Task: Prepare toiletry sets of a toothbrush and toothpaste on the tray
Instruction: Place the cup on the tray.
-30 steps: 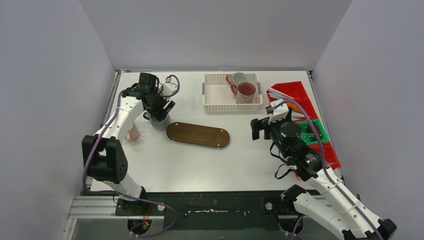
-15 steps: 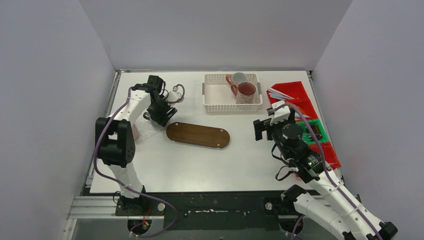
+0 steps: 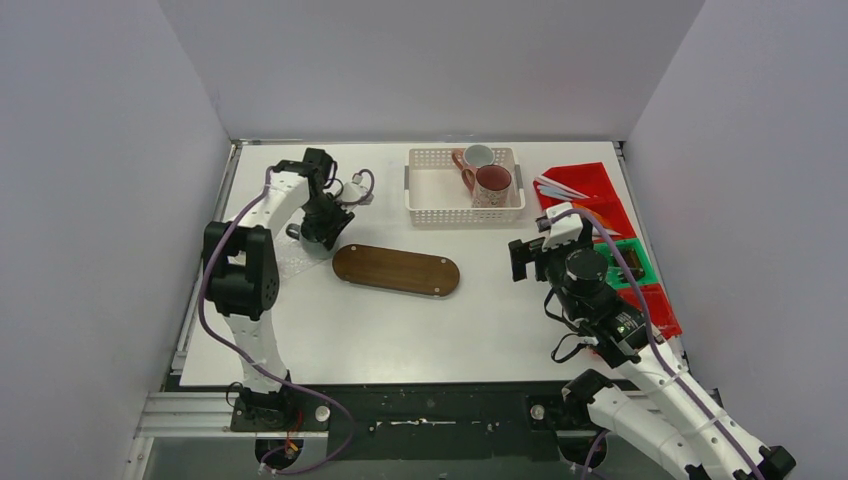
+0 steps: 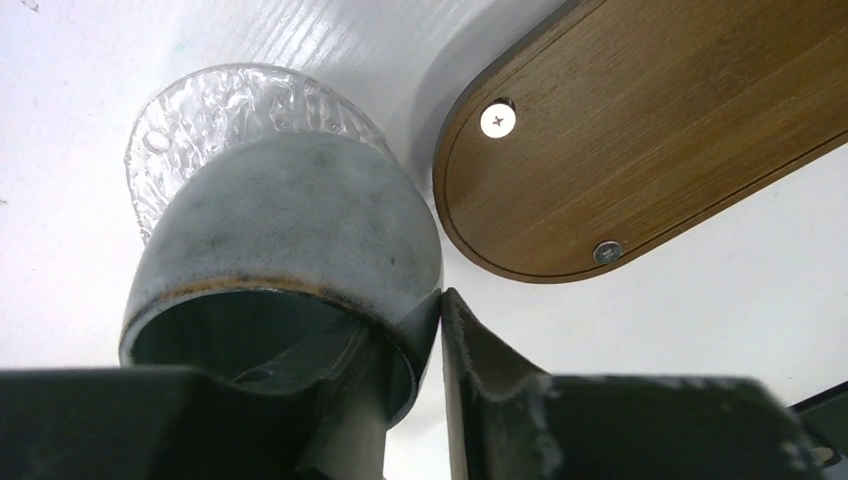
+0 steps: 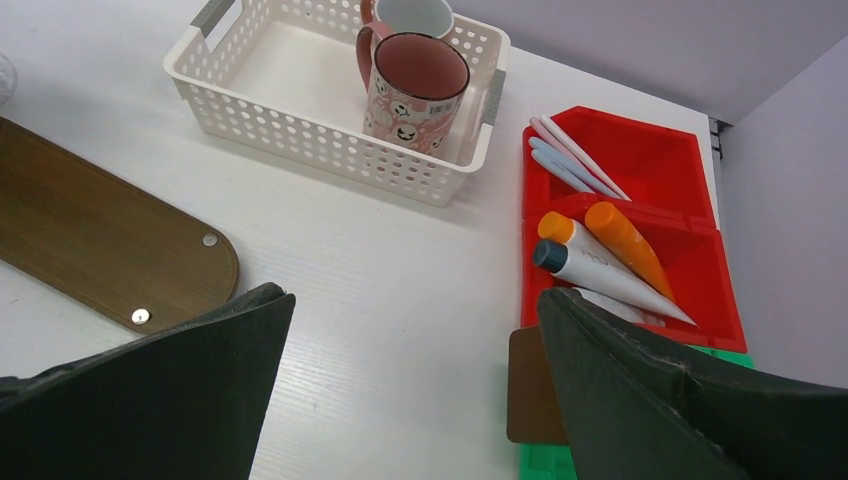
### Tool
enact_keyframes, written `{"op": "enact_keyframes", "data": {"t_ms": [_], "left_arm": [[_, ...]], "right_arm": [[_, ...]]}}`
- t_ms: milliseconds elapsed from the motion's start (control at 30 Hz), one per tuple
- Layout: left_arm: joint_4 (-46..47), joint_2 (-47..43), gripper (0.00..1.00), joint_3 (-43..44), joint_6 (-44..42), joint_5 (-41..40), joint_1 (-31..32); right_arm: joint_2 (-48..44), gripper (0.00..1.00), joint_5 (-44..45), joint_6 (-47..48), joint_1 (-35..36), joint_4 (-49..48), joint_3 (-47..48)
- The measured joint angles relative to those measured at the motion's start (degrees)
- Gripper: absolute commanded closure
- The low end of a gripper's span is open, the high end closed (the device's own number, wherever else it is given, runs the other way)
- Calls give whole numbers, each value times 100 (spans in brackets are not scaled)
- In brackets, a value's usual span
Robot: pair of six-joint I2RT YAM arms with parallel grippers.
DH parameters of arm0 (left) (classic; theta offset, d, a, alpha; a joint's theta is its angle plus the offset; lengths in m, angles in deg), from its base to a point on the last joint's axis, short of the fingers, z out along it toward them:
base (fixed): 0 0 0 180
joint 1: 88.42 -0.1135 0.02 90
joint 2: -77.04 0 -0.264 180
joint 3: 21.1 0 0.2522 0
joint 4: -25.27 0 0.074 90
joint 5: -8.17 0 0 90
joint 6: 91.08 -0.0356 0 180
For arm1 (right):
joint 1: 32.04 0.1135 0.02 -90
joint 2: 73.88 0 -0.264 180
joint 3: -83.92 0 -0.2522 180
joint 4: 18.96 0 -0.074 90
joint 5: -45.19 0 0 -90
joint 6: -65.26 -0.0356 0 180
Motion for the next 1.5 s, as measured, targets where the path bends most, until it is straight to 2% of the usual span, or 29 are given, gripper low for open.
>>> {"op": "enact_keyframes", "data": {"t_ms": [167, 400, 500, 700, 1000, 1200, 1500], "left_arm": [[-66, 76, 100, 70, 17, 186, 9], [-9, 131, 100, 234, 352, 417, 26], [210, 111, 100, 240, 793, 476, 52], [767, -92, 100, 234, 2258, 295, 72], [1399, -686, 100, 66, 4898, -496, 13], [1864, -997, 100, -490, 6500, -660, -234], [2153, -1213, 100, -1080, 8443, -1364, -304]], "right_arm": [[-22, 0, 2, 0, 0, 0, -35], [-44, 0, 17, 0, 0, 2, -44], [-118, 0, 20, -2, 0, 4, -70], [-160, 0, 22, -7, 0, 2, -70], [-293, 0, 28, -44, 0, 4, -74], [-348, 0, 42, -46, 0, 7, -76], [-437, 0, 61, -48, 0, 7, -76]]}}
